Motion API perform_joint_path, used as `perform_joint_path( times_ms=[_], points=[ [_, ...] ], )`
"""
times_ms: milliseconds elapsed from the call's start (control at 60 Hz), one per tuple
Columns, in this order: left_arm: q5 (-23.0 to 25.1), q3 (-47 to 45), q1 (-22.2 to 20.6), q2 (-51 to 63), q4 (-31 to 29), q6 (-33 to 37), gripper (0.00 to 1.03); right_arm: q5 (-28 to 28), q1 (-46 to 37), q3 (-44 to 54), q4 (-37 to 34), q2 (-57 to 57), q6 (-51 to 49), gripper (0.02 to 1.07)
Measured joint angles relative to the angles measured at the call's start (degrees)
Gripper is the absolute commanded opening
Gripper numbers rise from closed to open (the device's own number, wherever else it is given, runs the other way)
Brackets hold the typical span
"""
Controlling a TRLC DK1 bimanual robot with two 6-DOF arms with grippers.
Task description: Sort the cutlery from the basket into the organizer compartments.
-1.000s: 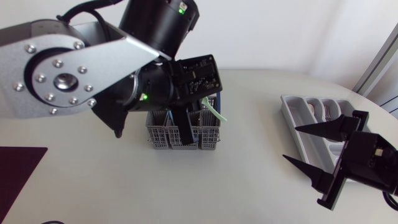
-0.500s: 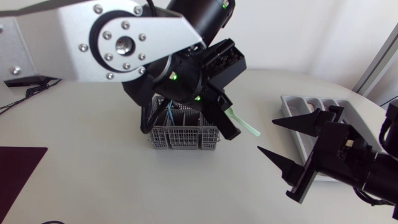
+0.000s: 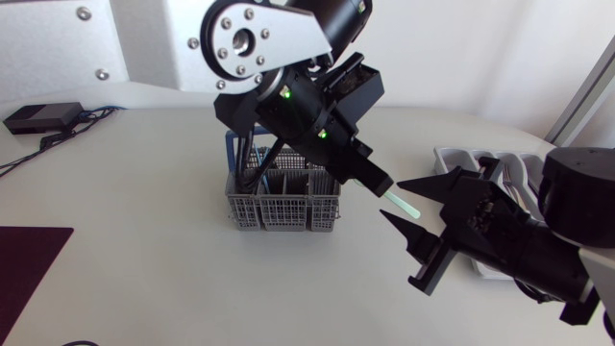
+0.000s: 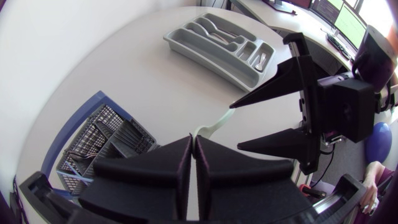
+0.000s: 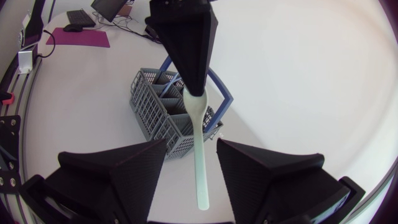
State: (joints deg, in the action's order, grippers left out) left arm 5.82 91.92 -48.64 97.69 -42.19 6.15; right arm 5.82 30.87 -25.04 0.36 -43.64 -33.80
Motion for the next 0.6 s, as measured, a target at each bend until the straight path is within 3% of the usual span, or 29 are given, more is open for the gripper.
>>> perform_joint_path(
  times_ms=[150, 500, 600],
  points=[
    [0.2, 1.2, 0.0, 0.0, -0.8, 0.0, 0.03, -1.0, 0.2, 0.0, 2.1, -3.1, 0.0, 0.38],
    [1.3, 1.2, -0.2, 0.4, -1.3, -0.2, 0.03, -3.0, 1.0, -0.9, 4.6, -6.9, 0.0, 0.38],
    [1.3, 1.2, -0.3, 0.6, -1.3, -0.2, 0.03, -3.2, 1.3, -1.5, 4.6, -7.4, 0.0, 0.29]
  ],
)
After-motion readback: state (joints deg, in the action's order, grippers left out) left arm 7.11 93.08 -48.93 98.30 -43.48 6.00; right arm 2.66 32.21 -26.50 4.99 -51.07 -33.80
